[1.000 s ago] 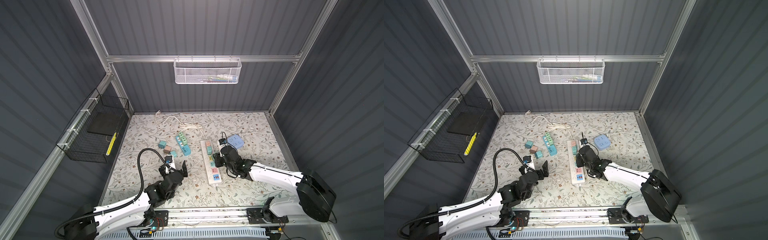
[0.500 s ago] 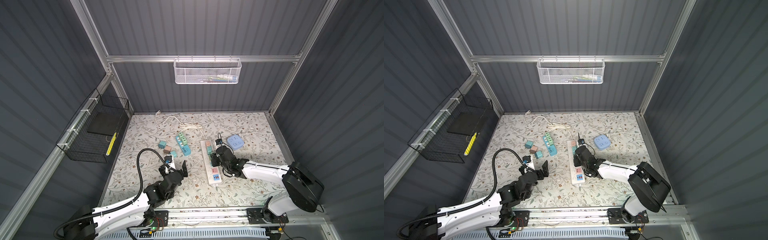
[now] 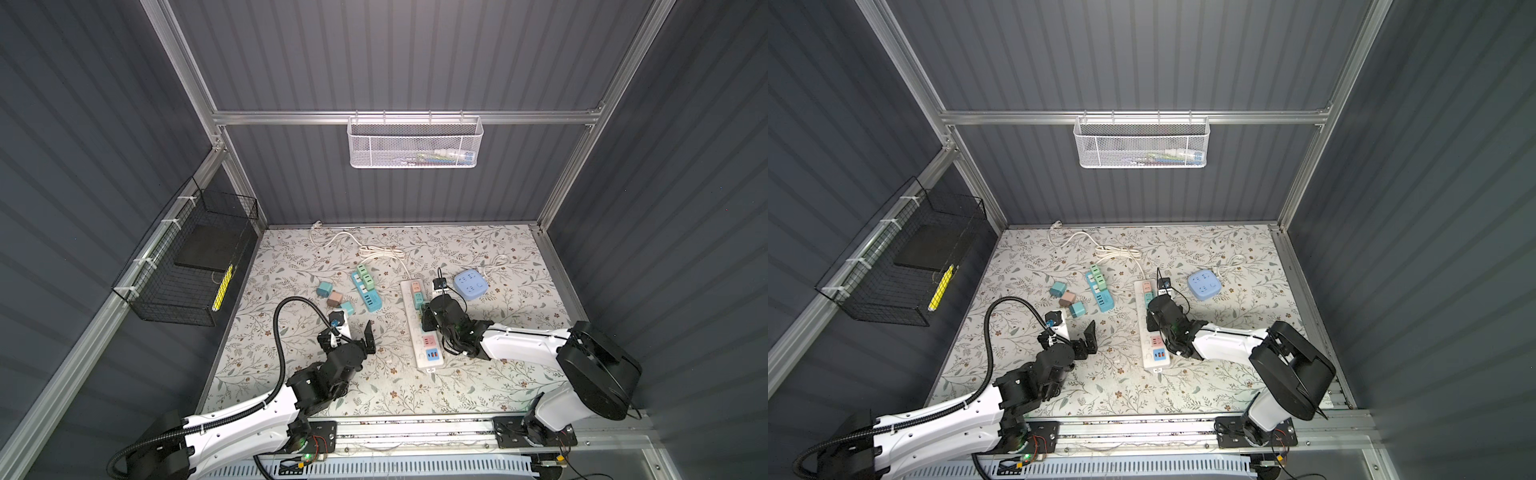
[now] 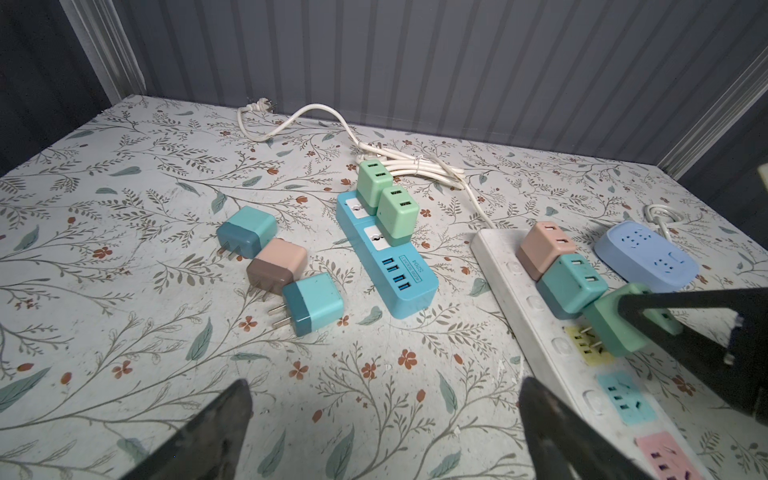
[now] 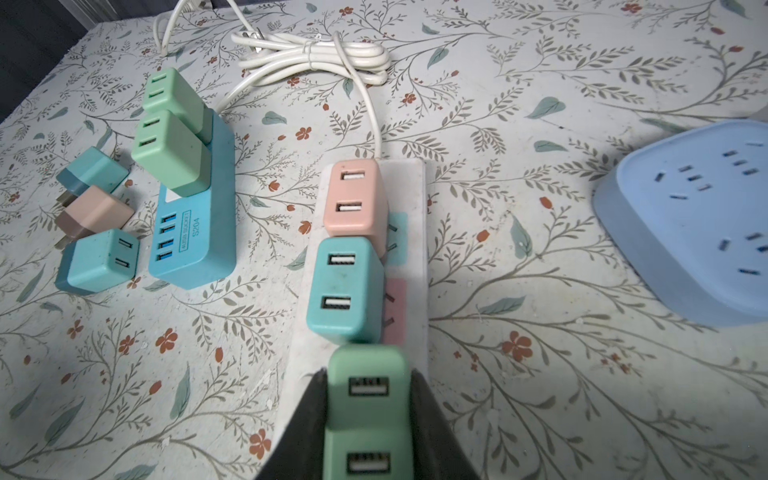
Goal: Insert the plug
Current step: 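Lower green adapter into the socket beside the teal adapter and open right gripper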
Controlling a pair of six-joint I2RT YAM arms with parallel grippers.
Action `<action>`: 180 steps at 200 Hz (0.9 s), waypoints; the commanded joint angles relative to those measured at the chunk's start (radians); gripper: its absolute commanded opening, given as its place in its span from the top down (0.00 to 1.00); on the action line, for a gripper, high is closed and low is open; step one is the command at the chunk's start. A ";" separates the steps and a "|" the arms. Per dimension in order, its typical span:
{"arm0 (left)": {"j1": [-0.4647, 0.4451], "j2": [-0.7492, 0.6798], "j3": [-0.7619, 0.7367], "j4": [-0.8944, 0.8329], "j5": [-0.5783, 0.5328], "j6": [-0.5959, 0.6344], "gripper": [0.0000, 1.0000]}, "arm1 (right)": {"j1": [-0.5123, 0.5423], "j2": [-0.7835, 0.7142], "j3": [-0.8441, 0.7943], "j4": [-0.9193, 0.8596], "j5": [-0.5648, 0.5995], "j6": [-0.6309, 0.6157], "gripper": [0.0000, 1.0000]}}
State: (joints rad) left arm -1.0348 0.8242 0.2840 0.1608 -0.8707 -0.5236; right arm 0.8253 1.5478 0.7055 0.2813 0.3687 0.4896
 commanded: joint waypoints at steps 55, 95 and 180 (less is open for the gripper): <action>-0.004 -0.033 0.002 0.001 -0.008 0.015 0.00 | 0.032 -0.006 0.034 -0.139 0.056 0.020 0.82; -0.004 -0.033 0.003 0.002 -0.009 0.015 0.00 | 0.032 0.019 0.066 -0.155 0.046 0.023 0.82; -0.004 -0.075 -0.011 -0.024 -0.022 0.007 0.00 | 0.054 0.070 0.104 -0.222 0.094 0.051 0.82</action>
State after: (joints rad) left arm -1.0348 0.7666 0.2836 0.1493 -0.8719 -0.5171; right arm 0.8650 1.6020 0.7837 0.1623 0.4156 0.5262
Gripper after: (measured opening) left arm 0.999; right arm 0.284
